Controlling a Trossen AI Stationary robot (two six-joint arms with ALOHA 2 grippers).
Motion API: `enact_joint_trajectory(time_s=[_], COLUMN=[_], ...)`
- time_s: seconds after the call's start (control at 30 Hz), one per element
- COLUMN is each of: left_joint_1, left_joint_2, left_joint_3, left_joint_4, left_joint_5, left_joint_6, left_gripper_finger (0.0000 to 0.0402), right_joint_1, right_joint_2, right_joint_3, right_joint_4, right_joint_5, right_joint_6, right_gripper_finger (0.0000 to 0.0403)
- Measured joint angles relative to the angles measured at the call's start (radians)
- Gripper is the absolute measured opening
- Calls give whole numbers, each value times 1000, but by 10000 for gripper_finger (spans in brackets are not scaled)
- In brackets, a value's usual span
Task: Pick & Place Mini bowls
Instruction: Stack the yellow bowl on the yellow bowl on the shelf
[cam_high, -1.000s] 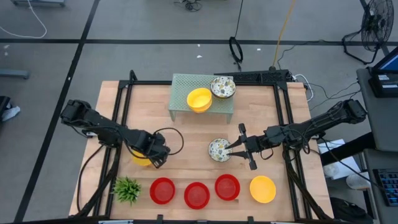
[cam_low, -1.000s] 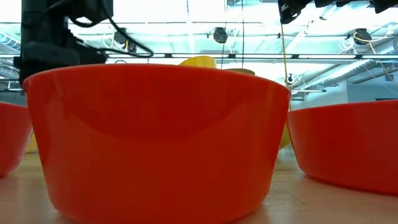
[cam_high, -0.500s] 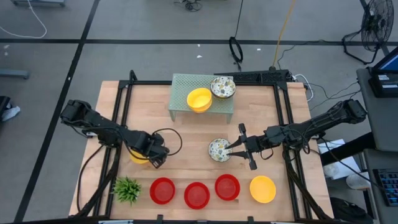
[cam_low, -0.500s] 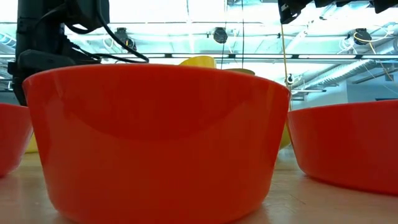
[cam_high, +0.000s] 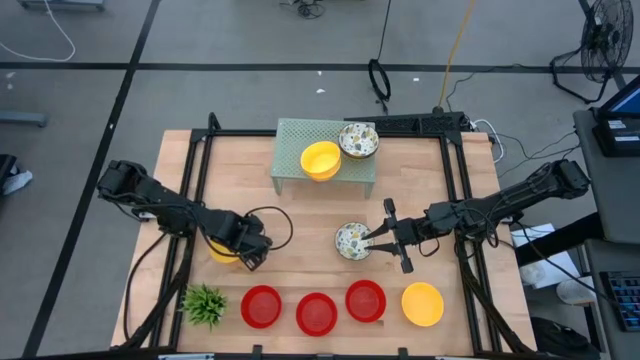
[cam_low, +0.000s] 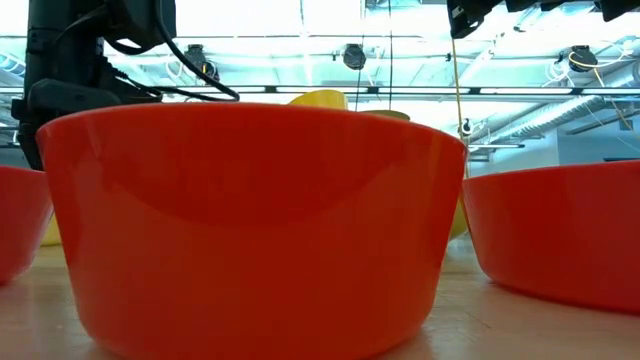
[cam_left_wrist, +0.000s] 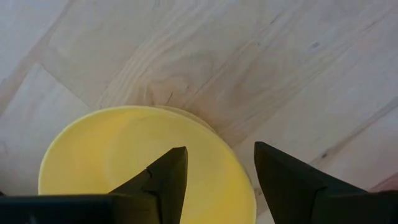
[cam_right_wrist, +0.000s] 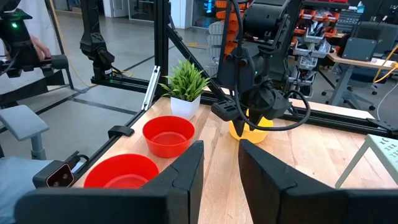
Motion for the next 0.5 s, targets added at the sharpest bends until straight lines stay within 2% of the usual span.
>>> enact_joint_trajectory(time_s=[0.4, 0.5], left_joint_1=[0, 0], left_joint_2=[0, 0], left_joint_3=[-78, -79], left_joint_4=[44, 53], left_joint_5=[51, 45], left_joint_6=[-44, -34], left_gripper_finger=[187, 170], right_joint_1=[0, 0], right_joint_2=[0, 0], right_joint_3=[0, 0], right_joint_4=[0, 0], right_joint_5=[0, 0], right_joint_6=[0, 0], right_gripper_finger=[89, 89])
